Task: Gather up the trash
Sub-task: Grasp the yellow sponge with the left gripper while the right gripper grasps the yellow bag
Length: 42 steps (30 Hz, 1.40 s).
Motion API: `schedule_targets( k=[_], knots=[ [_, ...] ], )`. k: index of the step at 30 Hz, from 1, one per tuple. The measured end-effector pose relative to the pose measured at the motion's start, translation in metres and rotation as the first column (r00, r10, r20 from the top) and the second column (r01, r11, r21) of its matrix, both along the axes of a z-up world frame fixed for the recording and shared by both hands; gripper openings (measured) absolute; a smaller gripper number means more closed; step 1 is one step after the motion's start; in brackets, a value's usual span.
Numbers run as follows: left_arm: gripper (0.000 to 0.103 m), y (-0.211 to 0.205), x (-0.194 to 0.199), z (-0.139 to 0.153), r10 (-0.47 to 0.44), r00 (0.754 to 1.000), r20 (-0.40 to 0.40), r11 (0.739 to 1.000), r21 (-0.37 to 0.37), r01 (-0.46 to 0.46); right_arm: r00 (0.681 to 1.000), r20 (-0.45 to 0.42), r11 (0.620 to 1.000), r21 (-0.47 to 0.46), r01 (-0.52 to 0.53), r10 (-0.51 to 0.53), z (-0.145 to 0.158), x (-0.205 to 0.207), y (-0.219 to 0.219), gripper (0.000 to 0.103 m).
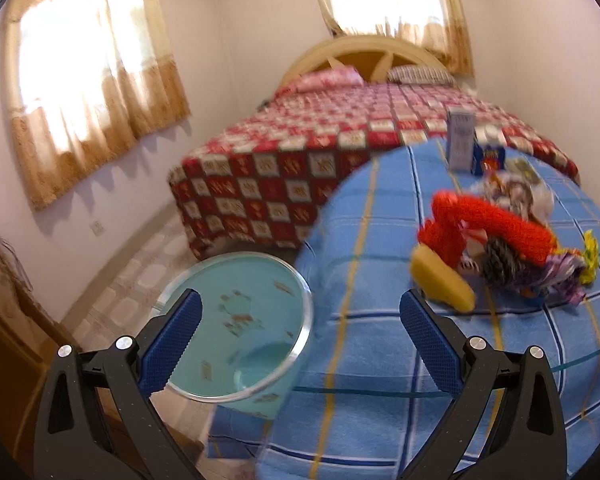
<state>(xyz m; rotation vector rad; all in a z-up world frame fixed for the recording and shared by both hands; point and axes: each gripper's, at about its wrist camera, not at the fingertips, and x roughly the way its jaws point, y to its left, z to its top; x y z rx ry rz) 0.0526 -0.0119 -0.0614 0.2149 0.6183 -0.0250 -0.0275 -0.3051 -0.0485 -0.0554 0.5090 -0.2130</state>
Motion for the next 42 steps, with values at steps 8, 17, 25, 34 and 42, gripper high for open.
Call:
schedule_targets(
  k=[8, 17, 25, 34, 42],
  knots=[
    [0.097, -0.051, 0.048, -0.039, -0.038, 0.997, -0.067, 0.999, -0.016, 0.036, 0.992, -0.096, 0.996, 0.044, 0.080, -0.075, -0.052, 0.028, -0.039, 0.082],
    [0.085, -0.090, 0.076, -0.072, -0.096, 0.985, -0.141, 0.995, -0.028, 0.093, 0.991, -0.094, 0.993, 0.060, 0.103, -0.097, -0.068, 0.029, -0.058, 0.083],
    [0.025, -0.104, 0.066, -0.070, -0.239, 0.957, -0.162, 0.970, -0.095, 0.226, 0.988, -0.110, 0.989, 0.091, 0.114, -0.104, -0.078, 0.032, -0.068, 0.085],
    [0.022, -0.070, 0.050, -0.038, -0.217, 0.970, -0.105, 0.973, -0.103, 0.206, 0.991, -0.087, 0.988, 0.111, 0.110, -0.101, -0.062, 0.037, -0.071, 0.087],
    [0.022, -0.073, 0.041, -0.052, -0.204, 0.971, -0.122, 0.979, -0.007, 0.204, 0.984, -0.176, 0.985, 0.170, -0.002, 0.032, -0.080, 0.055, -0.058, 0.064]
  ],
)
